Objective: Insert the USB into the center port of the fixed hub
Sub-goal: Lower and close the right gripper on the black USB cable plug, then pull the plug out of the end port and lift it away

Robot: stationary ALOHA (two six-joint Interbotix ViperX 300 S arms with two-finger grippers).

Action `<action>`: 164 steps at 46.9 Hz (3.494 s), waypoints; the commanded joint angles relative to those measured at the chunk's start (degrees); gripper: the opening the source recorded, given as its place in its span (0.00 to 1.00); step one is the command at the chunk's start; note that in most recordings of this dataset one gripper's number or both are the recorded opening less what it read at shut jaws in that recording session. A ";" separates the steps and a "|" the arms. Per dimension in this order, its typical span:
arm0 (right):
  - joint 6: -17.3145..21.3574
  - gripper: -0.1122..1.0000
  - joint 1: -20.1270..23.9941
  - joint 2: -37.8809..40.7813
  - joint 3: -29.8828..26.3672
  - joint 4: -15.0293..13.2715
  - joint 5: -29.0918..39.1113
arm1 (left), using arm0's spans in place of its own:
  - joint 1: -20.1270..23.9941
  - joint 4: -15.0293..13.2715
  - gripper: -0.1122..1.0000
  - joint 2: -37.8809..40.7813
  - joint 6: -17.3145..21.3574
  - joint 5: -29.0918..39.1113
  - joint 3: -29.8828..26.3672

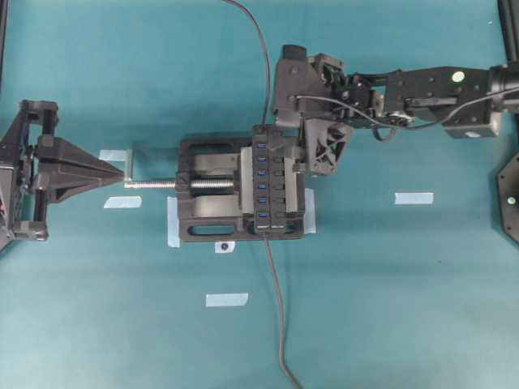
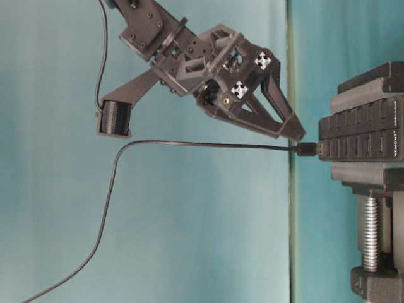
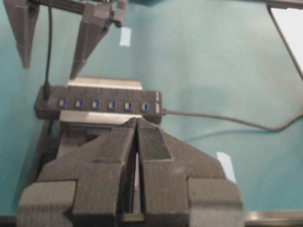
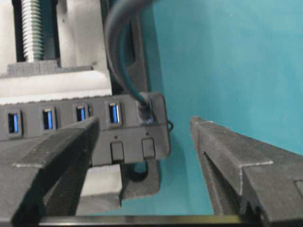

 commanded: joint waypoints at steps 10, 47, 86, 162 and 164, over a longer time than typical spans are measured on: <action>-0.18 0.80 -0.09 0.79 -2.72 0.18 -2.29 | -0.18 0.09 0.12 -2.55 -0.09 0.00 -0.26; -0.18 0.72 0.09 3.16 -3.78 0.18 -1.76 | -0.18 0.09 0.12 -4.83 -0.09 4.22 -0.18; -0.26 0.23 0.09 3.69 -4.83 0.18 0.00 | -0.09 0.09 0.12 -4.92 -0.09 4.13 -0.18; -0.44 0.20 4.66 -3.52 -5.27 0.26 5.98 | -0.09 0.09 0.12 -6.15 -0.18 3.87 0.00; -0.35 0.20 4.75 -3.52 -5.27 0.26 5.89 | -0.09 0.09 0.12 -6.15 -0.18 3.78 0.00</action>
